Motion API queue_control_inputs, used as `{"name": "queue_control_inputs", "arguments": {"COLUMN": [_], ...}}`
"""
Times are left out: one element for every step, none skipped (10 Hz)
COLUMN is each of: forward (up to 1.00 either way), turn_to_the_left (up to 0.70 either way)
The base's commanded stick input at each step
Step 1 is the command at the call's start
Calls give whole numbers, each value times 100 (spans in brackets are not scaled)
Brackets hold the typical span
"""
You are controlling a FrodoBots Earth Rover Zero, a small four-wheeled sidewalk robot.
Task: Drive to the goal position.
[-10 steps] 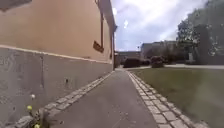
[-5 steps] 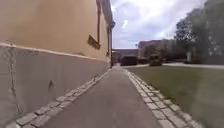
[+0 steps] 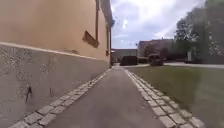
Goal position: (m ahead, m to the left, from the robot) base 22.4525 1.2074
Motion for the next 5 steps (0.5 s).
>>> {"name": "queue_control_inputs", "arguments": {"forward": [100, 100, 100, 100, 100], "turn_to_the_left": [1, 1, 1, 1, 1]}}
